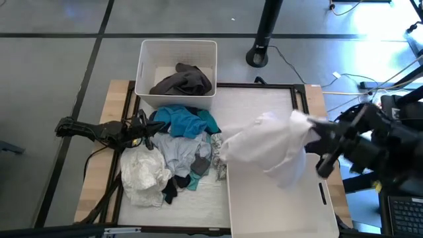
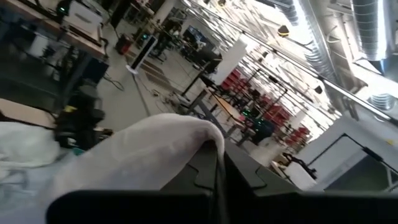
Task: Sort clothes
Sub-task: Put the white shirt into the bottom white laundry organizer
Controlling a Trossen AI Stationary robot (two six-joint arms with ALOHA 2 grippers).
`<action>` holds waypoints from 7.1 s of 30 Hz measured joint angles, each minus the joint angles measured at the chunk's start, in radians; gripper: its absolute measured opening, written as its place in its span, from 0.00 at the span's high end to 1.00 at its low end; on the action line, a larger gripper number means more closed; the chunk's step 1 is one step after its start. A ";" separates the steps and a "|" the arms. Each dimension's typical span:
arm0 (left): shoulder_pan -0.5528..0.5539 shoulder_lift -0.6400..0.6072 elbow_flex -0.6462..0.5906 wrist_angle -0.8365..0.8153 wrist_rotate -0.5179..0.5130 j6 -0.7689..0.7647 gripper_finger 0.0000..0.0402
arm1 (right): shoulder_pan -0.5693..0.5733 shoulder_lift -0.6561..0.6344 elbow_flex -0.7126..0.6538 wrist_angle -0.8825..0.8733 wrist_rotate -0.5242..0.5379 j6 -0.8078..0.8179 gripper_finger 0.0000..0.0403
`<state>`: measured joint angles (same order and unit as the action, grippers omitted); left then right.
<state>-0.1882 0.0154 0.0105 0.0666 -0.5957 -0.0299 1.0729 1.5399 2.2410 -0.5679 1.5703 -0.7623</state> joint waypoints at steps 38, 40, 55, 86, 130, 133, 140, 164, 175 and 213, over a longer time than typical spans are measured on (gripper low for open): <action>0.001 0.000 0.000 0.031 0.000 0.011 0.99 | -0.274 -0.002 -0.909 -0.549 -1.254 1.643 0.80; 0.001 0.000 0.000 0.031 0.000 0.011 0.99 | -0.287 -0.005 -0.854 -0.587 -1.274 1.625 0.72; 0.001 0.000 0.000 0.027 0.000 0.031 0.99 | -0.542 -0.018 -0.449 -0.719 -1.076 1.140 0.29; 0.001 0.000 0.000 0.001 0.000 -0.023 0.99 | -1.126 0.139 -0.743 -0.540 -1.852 0.282 0.29; 0.000 0.000 0.000 -0.002 0.000 -0.023 0.99 | -1.125 0.141 -0.571 -0.367 -2.070 0.675 0.30; 0.000 0.000 0.000 -0.002 0.000 -0.023 0.99 | -1.119 0.144 -0.572 -0.423 -2.059 0.686 0.30; 0.000 0.000 0.000 -0.002 0.000 -0.034 0.99 | -1.113 0.189 -0.595 -0.521 -2.024 0.680 0.31; 0.000 0.008 0.000 0.001 0.000 -0.025 0.99 | -1.112 0.277 -0.591 -0.548 -2.004 0.389 0.97; 0.000 0.008 0.000 0.002 0.000 -0.026 0.99 | -1.054 0.163 -0.532 -0.540 -1.832 0.415 0.99; 0.000 0.008 0.000 0.004 0.000 -0.023 0.99 | -0.193 0.127 -0.051 -1.005 -0.951 1.421 1.00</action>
<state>-0.1883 0.0235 0.0105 0.0704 -0.5957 -0.0528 0.8801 1.6669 2.1900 -1.5725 0.6188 0.6591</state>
